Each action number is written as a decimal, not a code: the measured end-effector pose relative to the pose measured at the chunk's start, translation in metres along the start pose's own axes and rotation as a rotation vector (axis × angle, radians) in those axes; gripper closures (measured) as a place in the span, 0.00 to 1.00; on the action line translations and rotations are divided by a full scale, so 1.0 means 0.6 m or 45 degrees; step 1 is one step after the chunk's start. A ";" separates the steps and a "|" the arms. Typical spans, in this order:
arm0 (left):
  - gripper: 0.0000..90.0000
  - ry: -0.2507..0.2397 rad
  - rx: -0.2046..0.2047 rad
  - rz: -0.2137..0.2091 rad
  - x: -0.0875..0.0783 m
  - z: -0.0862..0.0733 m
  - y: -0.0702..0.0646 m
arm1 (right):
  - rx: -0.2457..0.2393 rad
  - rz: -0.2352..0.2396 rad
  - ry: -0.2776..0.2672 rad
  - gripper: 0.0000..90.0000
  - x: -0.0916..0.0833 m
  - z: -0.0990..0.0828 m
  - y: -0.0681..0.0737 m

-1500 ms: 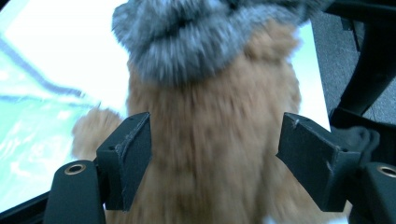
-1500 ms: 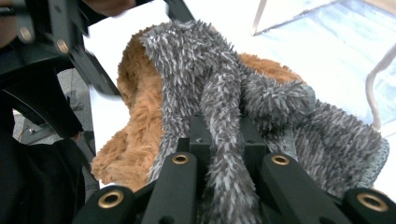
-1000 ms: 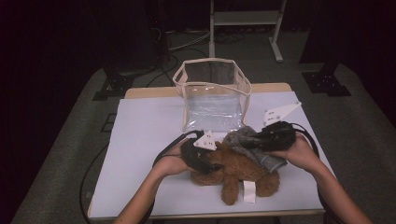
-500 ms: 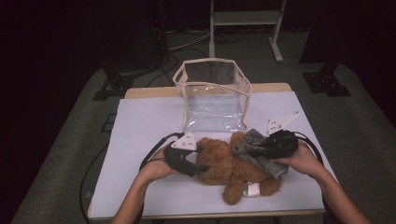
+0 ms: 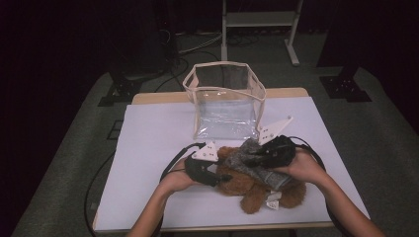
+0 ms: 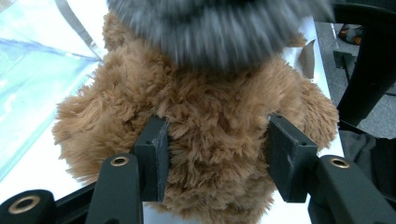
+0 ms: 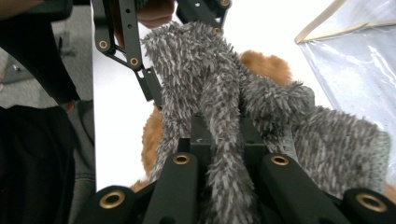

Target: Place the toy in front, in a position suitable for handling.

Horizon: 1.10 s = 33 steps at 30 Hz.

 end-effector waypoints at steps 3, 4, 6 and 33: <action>0.47 -0.006 -0.009 0.007 -0.007 -0.003 0.005 | 0.013 -0.006 0.012 0.89 0.005 -0.015 -0.006; 0.46 -0.010 -0.018 0.011 -0.012 -0.005 0.006 | 0.015 -0.020 0.020 0.89 0.003 -0.022 -0.010; 0.46 -0.005 -0.024 0.015 -0.021 -0.012 0.007 | 0.048 -0.028 0.018 0.89 -0.005 -0.035 -0.018; 0.59 -0.040 -0.018 0.028 -0.007 -0.019 0.013 | -0.063 0.028 0.031 0.89 0.008 -0.033 0.038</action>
Point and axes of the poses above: each handheld gripper's, and its own axes: x roughly forward along the jaws, z roughly out of its top, y roughly to its left, the point moved 9 cm from there along x, roughly forward along the jaws, and after that the axes turned 8 degrees about -y, right-handed, at the moved point
